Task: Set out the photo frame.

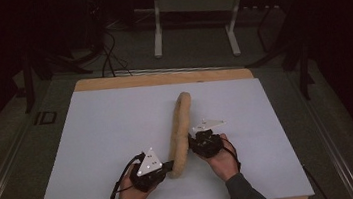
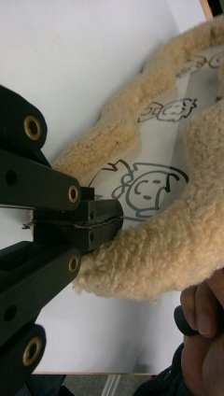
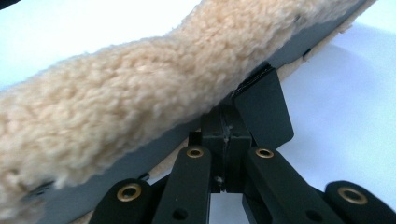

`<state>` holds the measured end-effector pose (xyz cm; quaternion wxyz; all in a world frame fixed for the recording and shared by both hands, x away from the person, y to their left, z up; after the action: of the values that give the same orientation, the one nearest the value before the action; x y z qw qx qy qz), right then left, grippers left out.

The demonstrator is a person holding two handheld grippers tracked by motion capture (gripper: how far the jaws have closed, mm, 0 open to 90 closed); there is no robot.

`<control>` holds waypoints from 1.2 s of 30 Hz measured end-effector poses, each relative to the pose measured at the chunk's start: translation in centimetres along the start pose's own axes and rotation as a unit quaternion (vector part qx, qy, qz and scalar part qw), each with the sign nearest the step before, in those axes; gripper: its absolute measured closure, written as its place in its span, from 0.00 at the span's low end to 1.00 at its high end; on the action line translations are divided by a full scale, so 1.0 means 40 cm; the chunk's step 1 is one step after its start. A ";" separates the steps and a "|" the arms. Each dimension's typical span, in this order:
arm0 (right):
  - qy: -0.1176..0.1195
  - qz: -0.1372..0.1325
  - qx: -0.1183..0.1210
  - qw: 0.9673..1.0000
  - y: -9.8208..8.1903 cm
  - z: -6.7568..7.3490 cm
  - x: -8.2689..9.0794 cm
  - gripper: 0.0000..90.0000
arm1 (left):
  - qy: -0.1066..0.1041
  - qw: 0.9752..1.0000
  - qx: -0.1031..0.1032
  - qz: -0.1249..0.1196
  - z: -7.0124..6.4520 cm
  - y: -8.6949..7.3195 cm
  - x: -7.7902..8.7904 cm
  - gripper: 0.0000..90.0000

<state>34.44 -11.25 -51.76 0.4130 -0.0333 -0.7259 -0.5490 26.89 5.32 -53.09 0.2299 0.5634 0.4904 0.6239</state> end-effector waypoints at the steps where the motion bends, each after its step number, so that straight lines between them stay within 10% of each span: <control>1: 0.001 0.001 0.001 1.000 0.000 0.001 0.001 1.00 | -0.001 1.000 -0.001 0.001 0.000 0.001 -0.002 1.00; 36: 0.033 0.011 0.004 0.999 -0.009 -0.001 0.016 0.92 | 0.005 1.000 -0.003 0.008 -0.010 0.010 -0.062 1.00</control>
<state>33.84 -11.69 -51.63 0.4429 -0.0217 -0.7136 -0.5424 27.29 2.93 -53.87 0.2244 0.5631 0.4853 0.6301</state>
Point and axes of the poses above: each handheld gripper's, and its own axes: x roughly backward along the jaws, y roughly out of its top, z roughly to its left, the point moved 4 cm from there along -x, roughly forward along the jaws, and after that the axes turned 14 degrees about -y, right-handed, at the moved point
